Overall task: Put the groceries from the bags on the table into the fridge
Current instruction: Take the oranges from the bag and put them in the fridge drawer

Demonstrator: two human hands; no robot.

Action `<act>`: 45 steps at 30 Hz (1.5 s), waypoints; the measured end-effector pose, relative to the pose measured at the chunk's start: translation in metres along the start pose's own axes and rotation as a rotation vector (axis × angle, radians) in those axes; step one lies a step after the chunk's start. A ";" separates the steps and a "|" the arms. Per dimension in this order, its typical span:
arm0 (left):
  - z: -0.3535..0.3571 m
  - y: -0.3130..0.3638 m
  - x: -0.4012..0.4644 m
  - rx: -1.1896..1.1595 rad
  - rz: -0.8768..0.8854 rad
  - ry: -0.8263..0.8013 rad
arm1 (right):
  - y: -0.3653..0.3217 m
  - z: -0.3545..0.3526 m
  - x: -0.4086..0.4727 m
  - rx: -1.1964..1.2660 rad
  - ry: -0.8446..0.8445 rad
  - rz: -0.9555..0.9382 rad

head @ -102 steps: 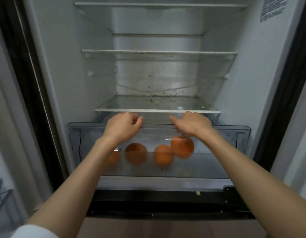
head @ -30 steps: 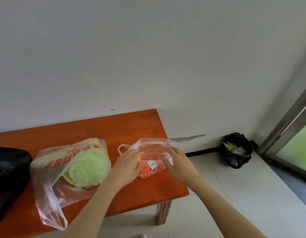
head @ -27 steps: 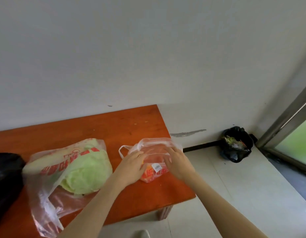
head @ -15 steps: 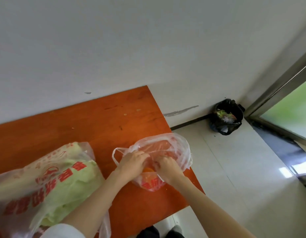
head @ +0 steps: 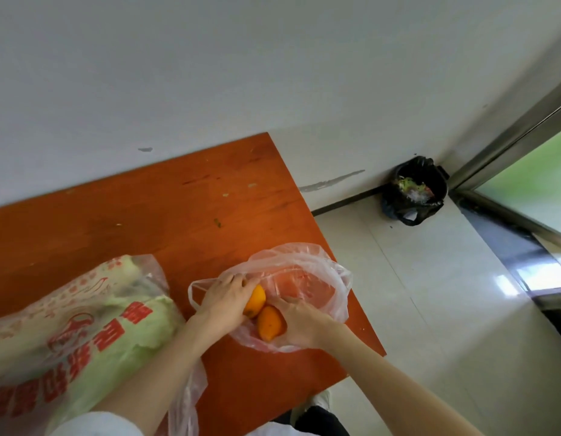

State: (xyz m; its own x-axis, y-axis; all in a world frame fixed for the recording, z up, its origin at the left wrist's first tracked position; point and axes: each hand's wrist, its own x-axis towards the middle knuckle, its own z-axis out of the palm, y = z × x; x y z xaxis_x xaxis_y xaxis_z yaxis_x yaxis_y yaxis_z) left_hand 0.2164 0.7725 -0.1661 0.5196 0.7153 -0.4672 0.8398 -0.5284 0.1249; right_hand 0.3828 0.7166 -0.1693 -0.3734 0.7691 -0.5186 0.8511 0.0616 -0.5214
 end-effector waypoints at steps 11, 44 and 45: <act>-0.054 -0.008 -0.011 -0.302 -0.015 0.115 | -0.007 -0.034 -0.023 0.115 0.360 0.042; 0.022 0.441 -0.279 -0.446 1.044 0.130 | -0.058 0.235 -0.577 0.500 1.539 1.097; 0.030 0.459 -0.294 -0.430 1.096 0.116 | -0.064 0.249 -0.598 0.485 1.572 1.133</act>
State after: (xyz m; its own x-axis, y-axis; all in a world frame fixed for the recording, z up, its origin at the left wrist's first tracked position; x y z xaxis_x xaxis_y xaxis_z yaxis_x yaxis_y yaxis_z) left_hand 0.4442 0.3059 0.0023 0.9880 0.0249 0.1524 -0.0908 -0.7045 0.7039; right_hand 0.4601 0.0943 0.0061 0.9854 0.1258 0.1148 0.1702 -0.7032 -0.6903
